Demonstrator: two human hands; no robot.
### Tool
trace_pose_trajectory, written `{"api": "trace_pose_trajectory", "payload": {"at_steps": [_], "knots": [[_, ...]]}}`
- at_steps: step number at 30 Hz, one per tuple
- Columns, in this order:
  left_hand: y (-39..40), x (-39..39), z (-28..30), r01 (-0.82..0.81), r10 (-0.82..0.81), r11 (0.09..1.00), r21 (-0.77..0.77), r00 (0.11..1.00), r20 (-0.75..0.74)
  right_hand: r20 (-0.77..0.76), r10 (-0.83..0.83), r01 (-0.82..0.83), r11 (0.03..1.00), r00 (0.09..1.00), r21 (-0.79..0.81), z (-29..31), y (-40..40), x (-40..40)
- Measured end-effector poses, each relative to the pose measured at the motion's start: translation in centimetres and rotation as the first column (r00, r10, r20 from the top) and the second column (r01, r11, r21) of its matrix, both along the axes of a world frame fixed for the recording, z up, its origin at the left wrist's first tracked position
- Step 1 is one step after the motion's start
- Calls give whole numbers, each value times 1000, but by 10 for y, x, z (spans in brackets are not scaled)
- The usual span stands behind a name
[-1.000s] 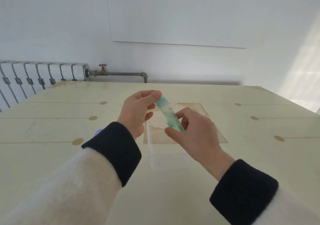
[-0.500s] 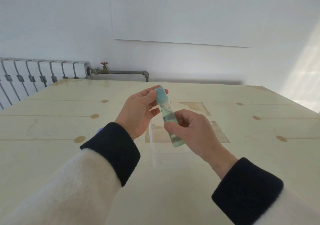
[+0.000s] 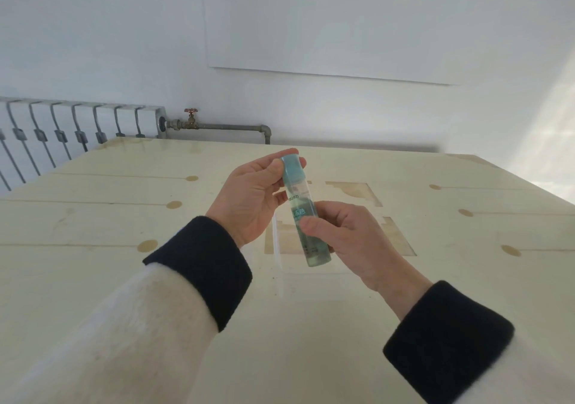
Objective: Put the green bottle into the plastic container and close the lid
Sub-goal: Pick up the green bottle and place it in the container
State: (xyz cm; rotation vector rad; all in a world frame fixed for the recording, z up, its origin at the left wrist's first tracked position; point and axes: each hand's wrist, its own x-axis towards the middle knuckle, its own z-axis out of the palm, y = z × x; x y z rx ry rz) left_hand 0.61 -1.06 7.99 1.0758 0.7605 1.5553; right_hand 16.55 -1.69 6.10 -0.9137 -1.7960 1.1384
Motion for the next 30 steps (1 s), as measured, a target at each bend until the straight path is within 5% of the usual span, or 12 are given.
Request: {"api": "trace_pose_trajectory", "payload": {"at_steps": [15,30], "knots": [[-8,-36,-21,-231,228,961,-152,973,-38,180,-224,238,970,958,-59,-6,22,-5],[-36,-78,-50,-369,360,885,-282,929,-87,502,-91,206,962,860,-178,-15,35,-26]]}}
